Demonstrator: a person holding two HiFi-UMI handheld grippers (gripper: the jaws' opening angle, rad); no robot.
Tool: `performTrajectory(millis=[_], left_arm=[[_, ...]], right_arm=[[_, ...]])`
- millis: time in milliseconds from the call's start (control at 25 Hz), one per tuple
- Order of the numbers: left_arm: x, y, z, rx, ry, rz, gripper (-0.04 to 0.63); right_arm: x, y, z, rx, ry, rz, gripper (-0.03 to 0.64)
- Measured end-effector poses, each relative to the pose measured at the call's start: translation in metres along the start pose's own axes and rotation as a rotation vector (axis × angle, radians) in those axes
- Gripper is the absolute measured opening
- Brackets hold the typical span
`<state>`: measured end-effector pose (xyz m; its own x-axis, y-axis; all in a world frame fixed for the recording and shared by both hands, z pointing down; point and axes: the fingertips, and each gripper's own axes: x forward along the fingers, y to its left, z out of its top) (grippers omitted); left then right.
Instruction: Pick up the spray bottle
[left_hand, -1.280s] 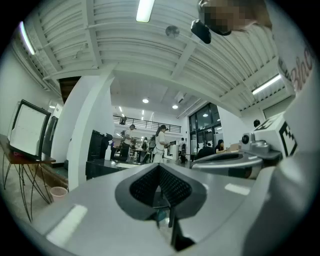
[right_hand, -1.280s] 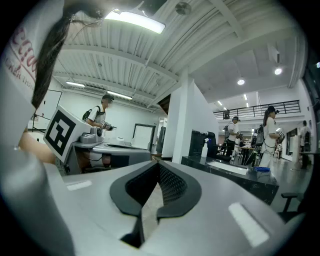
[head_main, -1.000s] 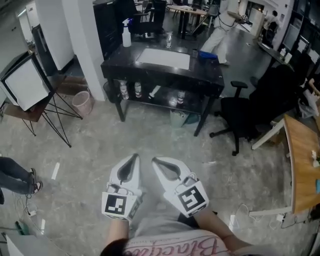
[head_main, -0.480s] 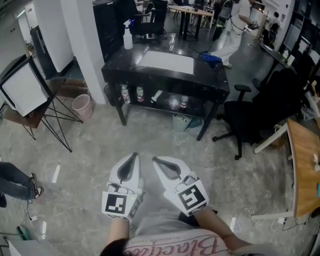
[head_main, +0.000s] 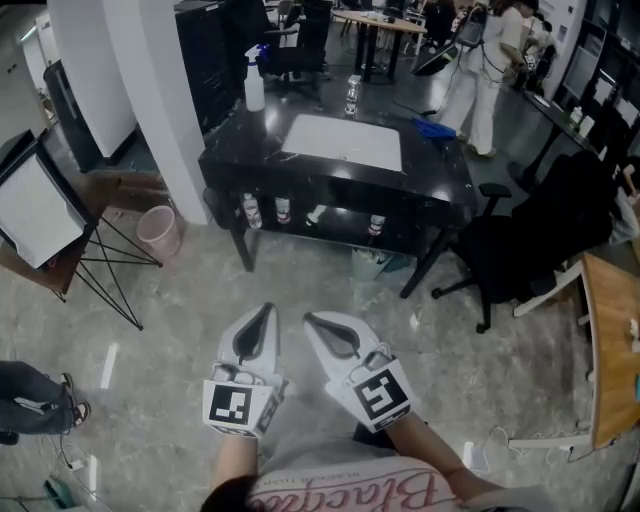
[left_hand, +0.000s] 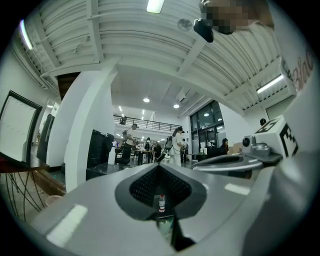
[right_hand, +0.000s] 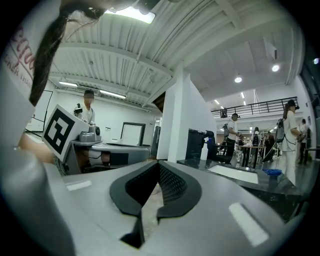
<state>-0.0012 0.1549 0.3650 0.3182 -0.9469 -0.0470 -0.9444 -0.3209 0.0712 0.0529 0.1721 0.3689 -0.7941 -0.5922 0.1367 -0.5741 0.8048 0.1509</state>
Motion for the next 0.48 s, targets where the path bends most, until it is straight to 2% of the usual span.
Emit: performTrajectory(millis=[200,480], left_arm=[[0.037,0.031,0.006,0.0,-0.014,-0.056,-0.002],[0.078,0.081,0.01,0.026,-0.018,-0.093,-0.002]], right_arm=[[0.049,-0.02,0.007,0.001,0.019,-0.002,0.002],[0.108,-0.041,0.02,-0.02,0.011,-0.029,0.002]])
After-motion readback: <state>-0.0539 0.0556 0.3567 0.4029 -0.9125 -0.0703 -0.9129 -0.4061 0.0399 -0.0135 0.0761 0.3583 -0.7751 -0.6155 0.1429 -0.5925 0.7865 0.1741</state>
